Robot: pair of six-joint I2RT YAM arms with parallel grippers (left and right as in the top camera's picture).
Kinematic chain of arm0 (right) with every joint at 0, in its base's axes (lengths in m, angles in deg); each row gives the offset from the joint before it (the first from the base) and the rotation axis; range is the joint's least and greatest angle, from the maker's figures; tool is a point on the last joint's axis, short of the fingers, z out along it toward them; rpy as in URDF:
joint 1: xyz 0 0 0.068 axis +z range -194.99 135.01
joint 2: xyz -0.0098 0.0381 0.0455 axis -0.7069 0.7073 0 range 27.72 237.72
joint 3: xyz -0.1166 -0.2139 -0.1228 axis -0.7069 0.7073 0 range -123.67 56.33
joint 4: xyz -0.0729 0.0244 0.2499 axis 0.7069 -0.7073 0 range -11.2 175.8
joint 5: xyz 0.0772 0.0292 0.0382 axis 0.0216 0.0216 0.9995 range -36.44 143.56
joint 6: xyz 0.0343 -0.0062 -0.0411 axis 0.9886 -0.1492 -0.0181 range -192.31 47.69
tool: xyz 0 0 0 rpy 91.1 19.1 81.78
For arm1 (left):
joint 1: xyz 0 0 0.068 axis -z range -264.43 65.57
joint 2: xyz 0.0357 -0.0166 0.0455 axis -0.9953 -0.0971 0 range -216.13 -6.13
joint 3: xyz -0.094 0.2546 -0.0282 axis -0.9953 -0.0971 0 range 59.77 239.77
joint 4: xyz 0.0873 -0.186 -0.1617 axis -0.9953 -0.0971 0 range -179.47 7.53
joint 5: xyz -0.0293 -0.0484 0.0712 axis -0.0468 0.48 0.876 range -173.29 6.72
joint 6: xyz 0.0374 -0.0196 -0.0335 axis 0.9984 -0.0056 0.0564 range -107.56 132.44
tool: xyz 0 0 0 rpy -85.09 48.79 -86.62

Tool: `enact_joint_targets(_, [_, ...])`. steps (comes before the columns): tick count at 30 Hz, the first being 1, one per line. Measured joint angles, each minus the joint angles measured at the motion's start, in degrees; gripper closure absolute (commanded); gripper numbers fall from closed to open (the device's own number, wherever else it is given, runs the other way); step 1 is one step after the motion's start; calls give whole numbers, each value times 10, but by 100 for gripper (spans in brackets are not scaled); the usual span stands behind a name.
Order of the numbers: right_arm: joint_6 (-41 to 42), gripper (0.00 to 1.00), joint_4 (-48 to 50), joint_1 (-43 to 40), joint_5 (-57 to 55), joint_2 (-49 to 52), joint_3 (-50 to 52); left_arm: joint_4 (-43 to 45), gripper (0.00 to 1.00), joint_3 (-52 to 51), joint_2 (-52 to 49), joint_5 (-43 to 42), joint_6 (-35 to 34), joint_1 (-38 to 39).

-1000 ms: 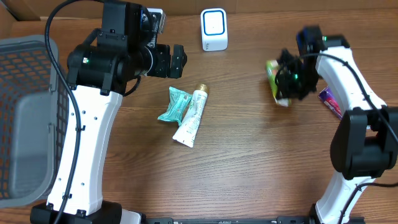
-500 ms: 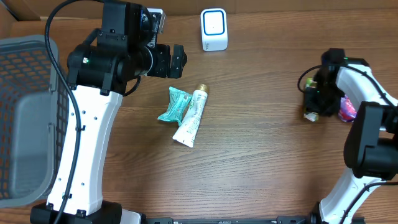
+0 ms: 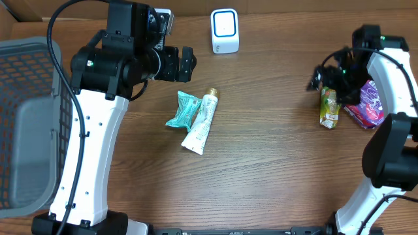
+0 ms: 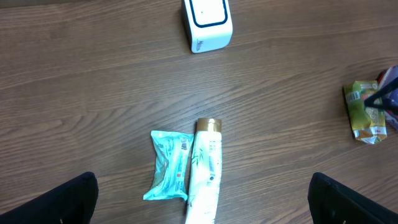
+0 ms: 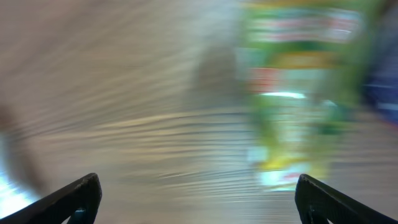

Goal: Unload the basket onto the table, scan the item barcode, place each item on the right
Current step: 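Carry the juice box right and set it beside the purple pack, then move the right gripper to the white tube and grasp it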

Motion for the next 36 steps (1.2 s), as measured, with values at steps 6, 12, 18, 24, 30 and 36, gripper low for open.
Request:
enact_joint_targets(6, [1, 0, 51, 49, 155, -12, -3, 0, 0, 0, 0, 0, 0, 0])
enact_joint_targets(12, [9, 12, 85, 152, 208, -12, 33, 0, 0, 0, 0, 0, 0, 0])
enact_joint_targets(18, [103, 27, 242, 273, 217, -11, 125, 0, 0, 0, 0, 0, 0, 0])
enact_joint_targets(24, [231, 38, 399, 338, 190, -9, 214, 0, 0, 0, 0, 0, 0, 0])
enact_joint_targets(30, [326, 39, 504, 377, 142, -9, 257, 0, 0, 0, 0, 0, 0, 0])
enact_joint_targets(36, [417, 44, 520, 440, 39, -9, 270, 0, 1, 0, 0, 0, 0, 0])
